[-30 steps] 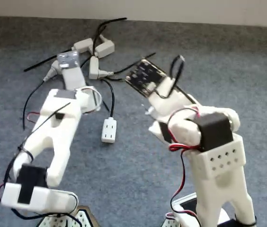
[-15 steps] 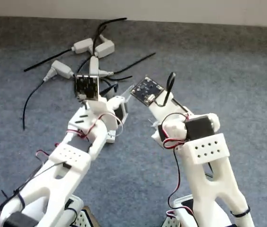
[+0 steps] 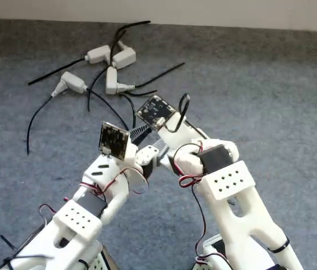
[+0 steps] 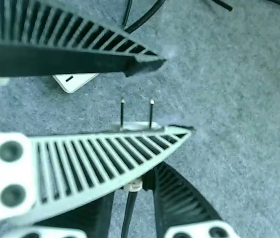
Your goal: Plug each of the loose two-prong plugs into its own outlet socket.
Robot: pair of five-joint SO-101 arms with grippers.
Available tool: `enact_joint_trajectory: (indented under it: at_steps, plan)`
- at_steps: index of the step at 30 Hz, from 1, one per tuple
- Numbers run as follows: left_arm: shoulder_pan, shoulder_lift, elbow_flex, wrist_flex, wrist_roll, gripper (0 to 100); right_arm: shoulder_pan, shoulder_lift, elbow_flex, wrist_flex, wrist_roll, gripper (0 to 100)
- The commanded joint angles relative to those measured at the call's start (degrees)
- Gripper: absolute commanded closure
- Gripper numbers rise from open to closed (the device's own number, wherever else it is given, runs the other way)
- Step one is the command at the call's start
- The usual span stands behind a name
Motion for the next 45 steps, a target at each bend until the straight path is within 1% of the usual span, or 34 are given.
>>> enact_joint_trajectory:
  at_steps: [1,7,14,16,20,26,29,34,37,40,45]
  plan:
    - [0.66,-2.24,0.31,-1.23,-1.76,82,-1.27,-1.01,-1.19,-0.66,-0.70,96.1]
    - [-3.21,-2.24,0.13,-1.41,-1.76,82,-0.66,-1.01,-11.74,9.80,-0.70,96.1]
    - [-3.56,-2.24,0.31,-1.23,-1.76,82,-0.66,-1.01,-25.71,21.32,-0.70,96.1]
    - [-3.56,-2.24,0.31,-1.23,-1.76,82,-0.66,-1.01,-27.65,22.46,-0.79,96.2]
    - [-3.56,-2.24,0.31,-1.23,-1.76,82,-0.66,-1.01,-25.63,22.64,-3.78,96.2]
    - [-4.26,-2.24,0.40,-1.23,-2.11,82,-0.57,-1.01,-24.57,22.64,-3.60,96.2]
    - [-8.84,-2.24,0.22,-1.23,-2.11,82,-0.57,-1.01,-24.57,22.64,-3.60,96.2]
    - [-20.79,-2.24,0.31,-1.23,-2.11,82,-0.48,0.22,-24.57,22.81,-4.48,96.2]
    - [-27.74,-2.24,0.75,-0.70,-1.85,82,-0.40,5.93,-25.19,23.08,-11.96,96.2]
    - [-34.07,-2.24,1.63,1.76,-1.76,82,-0.31,14.55,-28.62,23.08,-20.22,96.2]
    - [-44.18,-2.24,1.63,4.66,-1.58,82,-0.57,29.14,-42.07,25.63,-32.62,96.2]
